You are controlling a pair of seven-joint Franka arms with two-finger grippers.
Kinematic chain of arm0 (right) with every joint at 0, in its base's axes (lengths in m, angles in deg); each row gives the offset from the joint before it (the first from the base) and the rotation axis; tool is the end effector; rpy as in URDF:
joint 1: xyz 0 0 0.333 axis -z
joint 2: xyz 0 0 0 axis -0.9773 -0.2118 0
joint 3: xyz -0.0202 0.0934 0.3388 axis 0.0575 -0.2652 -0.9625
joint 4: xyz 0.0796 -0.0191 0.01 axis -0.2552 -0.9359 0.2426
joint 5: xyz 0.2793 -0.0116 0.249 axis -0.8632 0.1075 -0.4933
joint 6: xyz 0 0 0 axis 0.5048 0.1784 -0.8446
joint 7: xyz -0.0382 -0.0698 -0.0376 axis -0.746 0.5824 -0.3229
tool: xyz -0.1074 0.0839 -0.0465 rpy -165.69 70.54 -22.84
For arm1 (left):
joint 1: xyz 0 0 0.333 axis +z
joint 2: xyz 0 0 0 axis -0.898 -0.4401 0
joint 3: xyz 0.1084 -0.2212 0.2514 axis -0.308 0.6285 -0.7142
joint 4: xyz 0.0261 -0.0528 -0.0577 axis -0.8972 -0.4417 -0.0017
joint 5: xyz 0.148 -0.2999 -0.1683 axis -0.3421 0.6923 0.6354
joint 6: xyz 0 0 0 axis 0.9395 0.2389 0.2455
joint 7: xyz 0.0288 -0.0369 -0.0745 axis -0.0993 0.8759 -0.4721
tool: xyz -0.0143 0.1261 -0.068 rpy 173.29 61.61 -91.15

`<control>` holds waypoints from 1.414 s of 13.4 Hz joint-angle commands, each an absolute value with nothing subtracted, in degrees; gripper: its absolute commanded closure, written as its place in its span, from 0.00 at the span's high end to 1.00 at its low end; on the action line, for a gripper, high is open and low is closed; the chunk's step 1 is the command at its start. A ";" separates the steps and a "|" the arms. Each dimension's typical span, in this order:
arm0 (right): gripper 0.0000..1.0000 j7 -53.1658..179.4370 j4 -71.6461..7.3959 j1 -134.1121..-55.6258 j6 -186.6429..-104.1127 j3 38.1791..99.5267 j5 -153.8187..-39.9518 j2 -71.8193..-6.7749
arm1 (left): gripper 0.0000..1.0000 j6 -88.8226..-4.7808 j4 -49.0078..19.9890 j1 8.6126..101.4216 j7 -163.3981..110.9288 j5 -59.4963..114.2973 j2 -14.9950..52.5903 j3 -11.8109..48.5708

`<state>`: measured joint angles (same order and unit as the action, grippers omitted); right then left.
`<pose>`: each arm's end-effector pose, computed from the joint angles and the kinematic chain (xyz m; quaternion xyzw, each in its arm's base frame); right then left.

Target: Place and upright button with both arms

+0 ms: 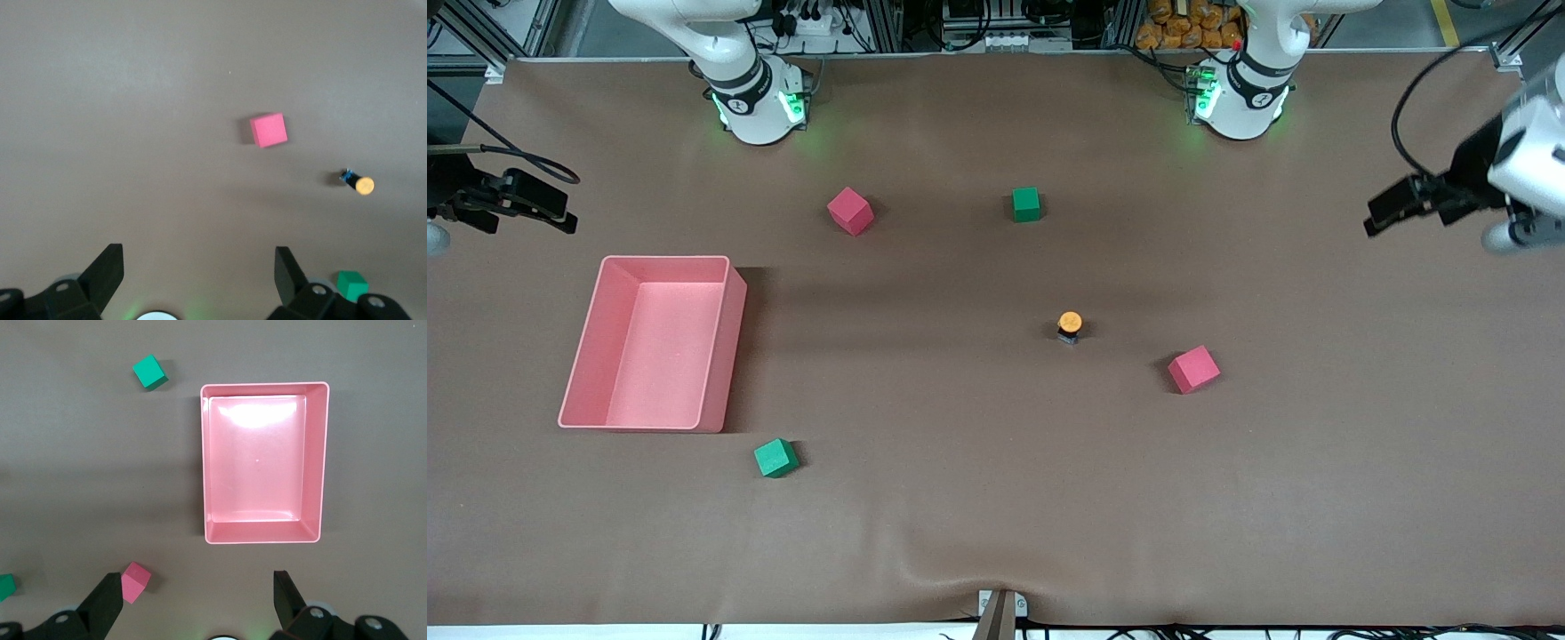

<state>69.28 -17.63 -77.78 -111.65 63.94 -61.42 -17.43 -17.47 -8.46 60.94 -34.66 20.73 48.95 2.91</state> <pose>0.5281 -0.0006 0.6403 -0.9991 0.0129 0.0378 0.0124 0.4993 -0.0571 0.6335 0.9966 0.0793 -0.0152 0.0158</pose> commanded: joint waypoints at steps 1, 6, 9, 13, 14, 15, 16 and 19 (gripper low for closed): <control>1.00 69.49 -16.86 -78.12 -111.41 64.28 -62.32 -17.85 | 1.00 -18.23 -12.27 61.08 -31.48 19.21 53.12 2.78; 1.00 69.49 -16.86 -77.86 -111.06 64.28 -62.24 -18.03 | 1.00 -18.58 -7.71 61.08 -30.51 17.44 48.48 2.43; 1.00 69.40 -16.86 -77.42 -110.97 64.28 -62.24 -18.03 | 1.00 -20.25 -7.17 61.25 -26.03 17.53 47.06 0.49; 1.00 69.40 -16.86 -77.77 -111.14 64.28 -62.24 -18.12 | 1.00 -20.52 -7.17 61.78 -26.20 18.58 47.23 -0.47; 1.00 69.40 -16.86 -77.77 -111.14 64.28 -62.24 -18.21 | 1.00 -20.52 -7.17 61.70 -26.81 18.85 47.32 -0.47; 1.00 69.40 -16.86 -77.68 -111.06 64.28 -62.24 -18.29 | 1.00 -20.52 -7.17 61.69 -26.90 19.02 47.23 -0.39; 1.00 69.40 -16.86 -77.68 -111.06 64.28 -62.24 -18.29 | 1.00 -20.52 -7.17 61.69 -26.73 19.20 47.23 -0.39; 1.00 69.40 -16.86 -77.68 -111.14 64.28 -62.24 -18.29 | 1.00 -20.52 -7.17 61.69 -26.03 19.81 47.06 -0.47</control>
